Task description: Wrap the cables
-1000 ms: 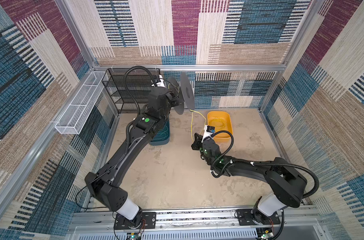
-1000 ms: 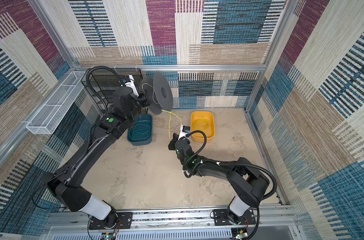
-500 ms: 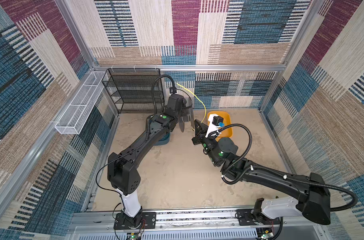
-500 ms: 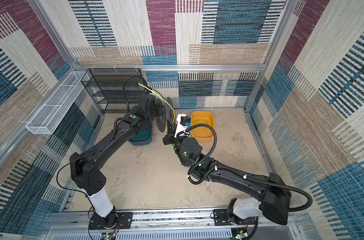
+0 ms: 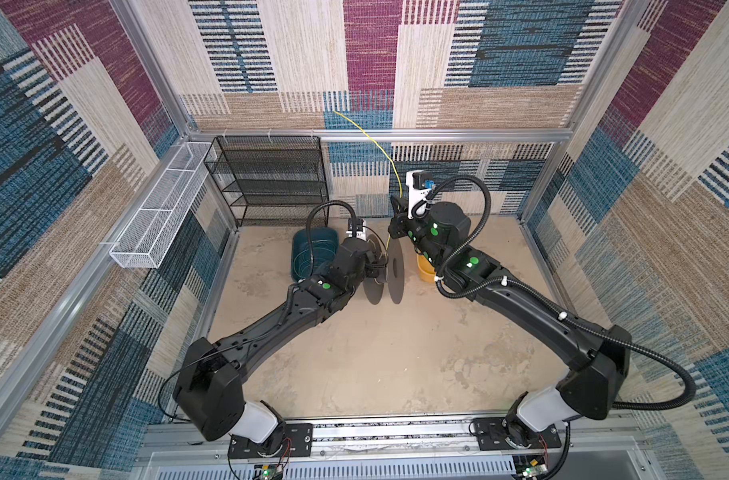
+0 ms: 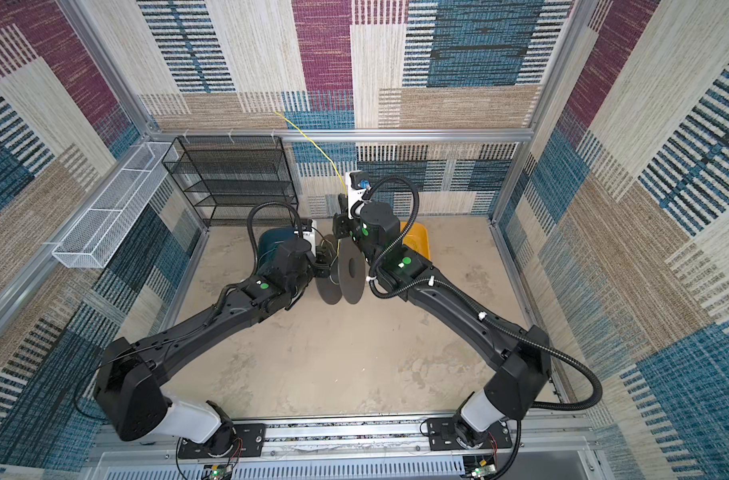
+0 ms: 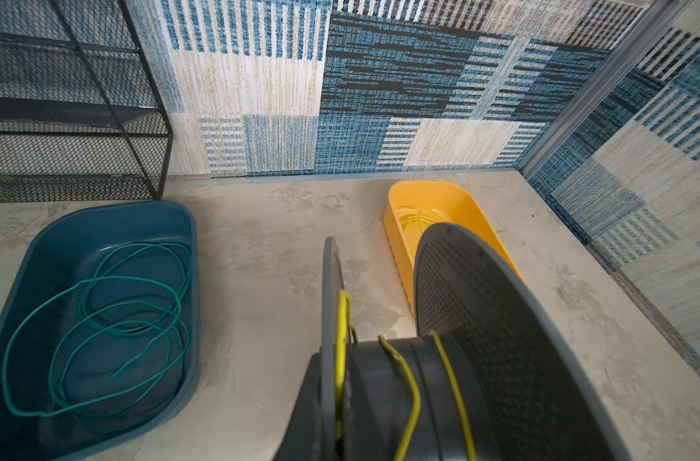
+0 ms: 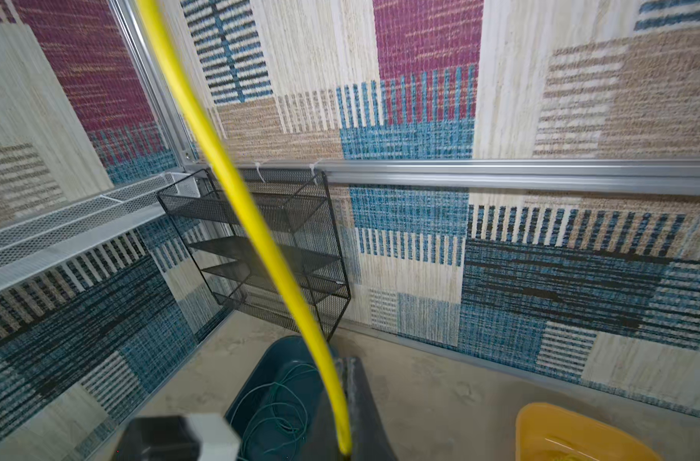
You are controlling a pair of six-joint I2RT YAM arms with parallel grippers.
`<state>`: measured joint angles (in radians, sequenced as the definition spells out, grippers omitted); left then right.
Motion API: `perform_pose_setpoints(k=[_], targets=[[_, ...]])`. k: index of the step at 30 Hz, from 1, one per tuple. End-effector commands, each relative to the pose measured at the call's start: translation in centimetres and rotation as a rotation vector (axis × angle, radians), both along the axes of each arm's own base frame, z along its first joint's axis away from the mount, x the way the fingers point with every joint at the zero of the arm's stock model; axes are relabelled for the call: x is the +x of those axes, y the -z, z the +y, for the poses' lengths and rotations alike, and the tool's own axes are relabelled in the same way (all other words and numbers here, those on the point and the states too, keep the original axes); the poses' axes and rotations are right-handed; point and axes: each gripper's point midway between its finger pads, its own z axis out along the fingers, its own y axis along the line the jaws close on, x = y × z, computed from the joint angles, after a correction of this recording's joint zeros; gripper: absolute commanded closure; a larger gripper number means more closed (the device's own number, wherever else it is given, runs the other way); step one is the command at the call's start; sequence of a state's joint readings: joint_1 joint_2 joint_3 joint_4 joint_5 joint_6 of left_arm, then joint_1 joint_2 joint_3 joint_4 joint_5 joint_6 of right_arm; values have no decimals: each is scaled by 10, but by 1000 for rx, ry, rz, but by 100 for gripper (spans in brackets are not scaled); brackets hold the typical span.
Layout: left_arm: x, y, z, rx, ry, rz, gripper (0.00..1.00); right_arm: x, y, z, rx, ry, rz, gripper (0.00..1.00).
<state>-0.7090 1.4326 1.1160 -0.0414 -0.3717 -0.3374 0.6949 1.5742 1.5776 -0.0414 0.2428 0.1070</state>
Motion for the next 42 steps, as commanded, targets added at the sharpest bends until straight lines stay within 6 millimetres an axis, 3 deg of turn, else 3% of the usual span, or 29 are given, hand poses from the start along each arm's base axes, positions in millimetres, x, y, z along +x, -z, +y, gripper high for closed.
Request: perform_pose_setpoints(k=[1, 4, 8, 11, 14, 16, 18, 25, 33, 37, 42], targets=[[-48, 67, 33, 294, 38, 176, 100, 8, -97, -21, 262, 2, -244, 100], [-75, 64, 39, 303, 61, 170, 100, 29, -86, -22, 276, -19, -204, 100], [-107, 53, 46, 344, 118, 148, 100, 64, -55, -27, 319, -59, -92, 100], [-131, 36, 53, 343, 162, 102, 100, 87, -16, -26, 341, -101, 2, 100], [-152, 20, 67, 314, 207, 104, 100, 111, 36, -34, 371, -79, 104, 100], [-164, 7, 74, 277, 240, 79, 100, 117, 66, -37, 389, -82, 147, 100], [-169, 1, 78, 270, 248, 68, 100, 119, 84, -36, 393, -80, 172, 100], [-158, -8, 62, 252, 272, 14, 100, 110, 107, -30, 443, -121, 233, 100], [-122, 27, 30, 211, 218, 60, 100, 84, 184, -33, 423, -86, 355, 100], [-108, 31, 27, 221, 172, 35, 100, 78, 198, -34, 411, -87, 371, 100], [-104, 40, 23, 213, 180, 61, 100, 74, 213, -31, 392, -92, 398, 100]])
